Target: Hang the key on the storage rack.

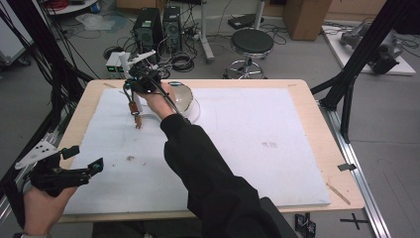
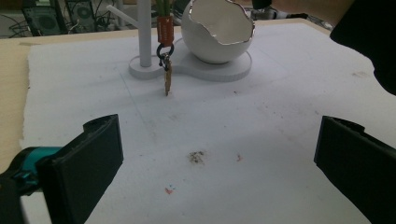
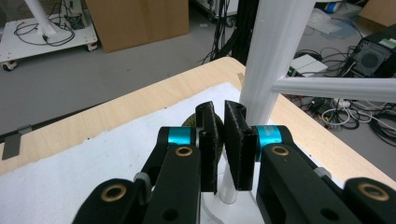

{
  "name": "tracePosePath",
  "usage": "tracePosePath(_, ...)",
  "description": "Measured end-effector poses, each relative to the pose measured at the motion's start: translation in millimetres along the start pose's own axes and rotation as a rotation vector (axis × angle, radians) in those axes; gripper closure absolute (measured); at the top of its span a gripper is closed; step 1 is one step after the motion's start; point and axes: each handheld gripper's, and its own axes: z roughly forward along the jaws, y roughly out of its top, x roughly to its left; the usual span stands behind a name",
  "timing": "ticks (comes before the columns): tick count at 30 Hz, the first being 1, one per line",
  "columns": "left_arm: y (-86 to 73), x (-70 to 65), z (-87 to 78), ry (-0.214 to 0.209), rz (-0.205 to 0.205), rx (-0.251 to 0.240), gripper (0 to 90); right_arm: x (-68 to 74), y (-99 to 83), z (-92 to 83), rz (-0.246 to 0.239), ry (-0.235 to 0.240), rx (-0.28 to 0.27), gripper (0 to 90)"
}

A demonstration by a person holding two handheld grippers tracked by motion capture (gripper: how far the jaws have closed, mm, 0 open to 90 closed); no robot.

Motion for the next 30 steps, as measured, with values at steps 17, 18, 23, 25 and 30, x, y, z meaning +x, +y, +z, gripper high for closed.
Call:
tracePosePath(17, 5.2, -4.9, 16.3, -0.028, -0.001, 0.008, 1.7, -20.8, -6.2, -27.8, 0.167, 0.138, -0.035, 13.8)
tracePosePath(18, 6.3, -5.1, 18.4, -0.029, -0.003, 0.006, 1.7, -21.1, -7.0, -31.4, 0.176, 0.146, -0.024, 11.0)
tracePosePath(23, 15.2, -12.5, 35.7, -0.072, 0.009, 0.008, 1.7, -22.4, -10.9, -53.7, 0.113, 0.153, -0.005, 10.9)
tracePosePath(25, 19.7, -14.5, 42.1, -0.087, 0.023, 0.011, 1.7, -24.7, -12.9, -64.6, 0.100, 0.166, -0.001, 10.9)
tracePosePath(30, 31.0, -11.6, 51.9, -0.088, 0.037, 0.005, 1.7, -33.4, -21.7, -91.0, 0.072, 0.147, -0.009, 10.9)
